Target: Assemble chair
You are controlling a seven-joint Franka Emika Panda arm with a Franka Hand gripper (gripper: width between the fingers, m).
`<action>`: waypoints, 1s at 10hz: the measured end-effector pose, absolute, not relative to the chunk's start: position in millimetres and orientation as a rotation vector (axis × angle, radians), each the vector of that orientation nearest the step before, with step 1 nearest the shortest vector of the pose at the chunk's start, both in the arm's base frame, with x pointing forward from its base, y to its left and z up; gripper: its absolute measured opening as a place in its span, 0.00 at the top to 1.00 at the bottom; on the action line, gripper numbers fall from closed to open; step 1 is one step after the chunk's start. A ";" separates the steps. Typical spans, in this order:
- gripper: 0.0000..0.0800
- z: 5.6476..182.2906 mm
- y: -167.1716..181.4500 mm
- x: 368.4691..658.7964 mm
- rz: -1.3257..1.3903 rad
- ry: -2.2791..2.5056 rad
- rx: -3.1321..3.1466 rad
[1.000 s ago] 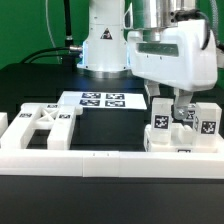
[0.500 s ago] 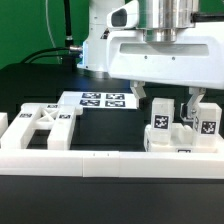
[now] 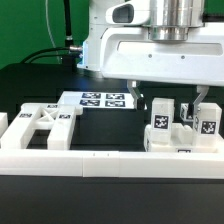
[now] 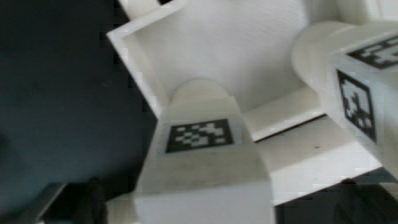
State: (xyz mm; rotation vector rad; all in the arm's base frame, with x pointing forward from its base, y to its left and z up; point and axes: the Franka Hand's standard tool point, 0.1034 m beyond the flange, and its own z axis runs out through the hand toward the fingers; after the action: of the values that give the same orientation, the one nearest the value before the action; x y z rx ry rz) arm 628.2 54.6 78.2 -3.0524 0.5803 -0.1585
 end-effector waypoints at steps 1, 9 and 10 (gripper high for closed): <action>0.19 78.1 54.2 628.3 -0.159 0.586 -3.051; 0.64 80.0 53.3 628.2 -0.153 0.852 -2.963; 0.64 79.2 52.6 626.8 -0.150 1.036 -2.898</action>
Offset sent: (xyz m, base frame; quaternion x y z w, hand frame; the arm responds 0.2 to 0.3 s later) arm 0.0000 0.0000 0.0000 0.0000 0.0000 0.0000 1.0000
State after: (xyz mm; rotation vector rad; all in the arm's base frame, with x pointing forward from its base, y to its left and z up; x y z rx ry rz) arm 626.8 52.6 79.2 -2.8980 1.0357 -0.1499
